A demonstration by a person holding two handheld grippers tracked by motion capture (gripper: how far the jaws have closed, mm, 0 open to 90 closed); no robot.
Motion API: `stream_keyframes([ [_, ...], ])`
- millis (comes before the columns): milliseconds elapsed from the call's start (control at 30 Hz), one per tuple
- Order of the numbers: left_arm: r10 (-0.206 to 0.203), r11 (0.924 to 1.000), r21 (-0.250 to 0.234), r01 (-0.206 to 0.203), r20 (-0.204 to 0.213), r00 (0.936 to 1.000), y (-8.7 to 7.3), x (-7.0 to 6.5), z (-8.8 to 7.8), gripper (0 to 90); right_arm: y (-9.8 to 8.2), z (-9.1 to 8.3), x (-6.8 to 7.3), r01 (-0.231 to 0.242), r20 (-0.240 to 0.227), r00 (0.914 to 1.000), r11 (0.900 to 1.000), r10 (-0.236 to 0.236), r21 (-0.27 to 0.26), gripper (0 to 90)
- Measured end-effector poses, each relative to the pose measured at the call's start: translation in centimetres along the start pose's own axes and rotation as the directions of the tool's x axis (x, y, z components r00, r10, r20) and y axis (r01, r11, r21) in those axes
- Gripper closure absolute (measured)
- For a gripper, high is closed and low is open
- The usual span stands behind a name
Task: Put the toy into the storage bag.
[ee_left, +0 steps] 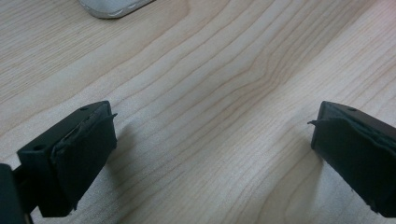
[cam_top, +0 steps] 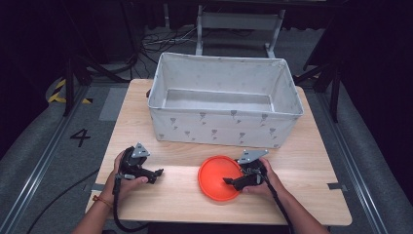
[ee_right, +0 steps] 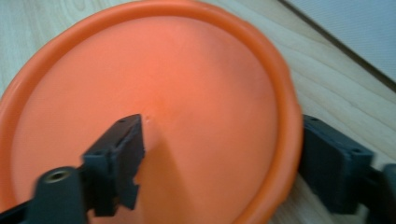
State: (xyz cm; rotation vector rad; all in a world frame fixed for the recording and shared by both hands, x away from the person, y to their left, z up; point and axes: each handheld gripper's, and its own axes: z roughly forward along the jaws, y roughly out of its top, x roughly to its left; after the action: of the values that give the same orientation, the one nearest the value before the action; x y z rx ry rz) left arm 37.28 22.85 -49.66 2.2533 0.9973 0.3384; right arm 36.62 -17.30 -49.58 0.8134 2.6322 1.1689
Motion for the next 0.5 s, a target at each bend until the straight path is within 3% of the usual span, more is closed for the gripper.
stream_keyframes([
  [67, -0.001, 1.0, -0.002, 0.001, -0.001, 1.0, 0.0, 0.0, 0.0, 0.4, 0.0, -0.1, -0.3, -0.026, 0.004, 0.9997, 1.0, 0.026, -0.016, 38.8],
  [100, -0.001, 1.0, -0.002, 0.001, -0.001, 1.0, 0.0, 0.0, 0.0, 0.4, 0.0, -0.1, -0.3, -0.026, 0.004, 0.9997, 1.0, 0.026, -0.016, 38.8],
  [167, -0.001, 1.0, -0.003, 0.001, -0.001, 1.0, 0.0, 0.0, 0.0, 0.4, -0.1, -0.3, -0.8, -0.07, -0.012, 0.9975, 0.997, 0.07, -0.036, 49.9],
  [267, 0.0, 1.0, -0.001, 0.0, 0.0, 1.0, 0.0, 0.0, 0.0, 0.4, -0.3, -0.6, -1.3, -0.105, -0.03, 0.9942, 0.994, 0.104, -0.043, 57.1],
  [333, -0.001, 1.0, -0.001, 0.001, 0.0, 1.0, 0.0, 0.0, 0.0, 0.4, -0.2, -0.9, -1.5, -0.11, -0.042, 0.9934, 0.992, 0.107, -0.068, 64.8],
  [500, -0.001, 1.0, -0.001, 0.001, 0.0, 1.0, 0.0, 0.0, 0.0, 0.4, 0.0, -2.0, -1.5, -0.108, -0.061, 0.9929, 0.99, 0.103, -0.09, 72.0],
])
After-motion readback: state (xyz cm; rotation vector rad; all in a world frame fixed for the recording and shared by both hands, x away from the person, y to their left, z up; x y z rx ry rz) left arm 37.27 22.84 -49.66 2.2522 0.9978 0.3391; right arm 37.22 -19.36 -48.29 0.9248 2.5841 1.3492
